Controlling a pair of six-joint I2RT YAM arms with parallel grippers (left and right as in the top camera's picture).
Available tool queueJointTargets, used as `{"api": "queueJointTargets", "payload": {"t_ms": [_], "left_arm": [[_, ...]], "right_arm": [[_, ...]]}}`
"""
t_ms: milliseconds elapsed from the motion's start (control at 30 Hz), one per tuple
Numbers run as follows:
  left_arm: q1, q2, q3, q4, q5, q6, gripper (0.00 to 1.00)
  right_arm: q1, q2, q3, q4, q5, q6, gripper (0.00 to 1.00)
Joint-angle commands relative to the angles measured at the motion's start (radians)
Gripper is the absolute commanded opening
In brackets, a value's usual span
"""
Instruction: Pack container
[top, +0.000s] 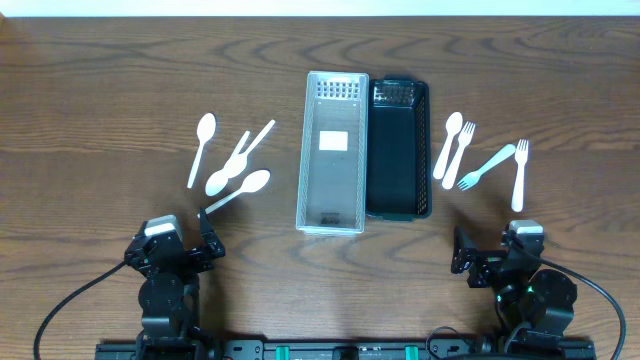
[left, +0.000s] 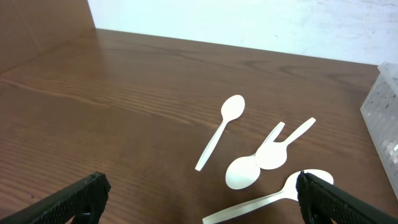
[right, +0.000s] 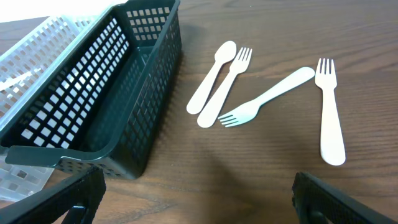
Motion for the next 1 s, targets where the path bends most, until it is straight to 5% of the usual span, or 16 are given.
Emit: {"api": "queueJointTargets", "payload": {"t_ms": [0, 967], "left_arm": [[0.004, -0.007, -0.025, 0.001, -0.002, 0.018, 0.98], [0.004, -0.007, -0.025, 0.001, -0.002, 0.018, 0.98]], "right_arm": [[0.009, -0.008, -0.003, -0.001, 0.003, 0.011, 0.99], [0.009, -0.008, -0.003, -0.001, 0.003, 0.011, 0.99]]}}
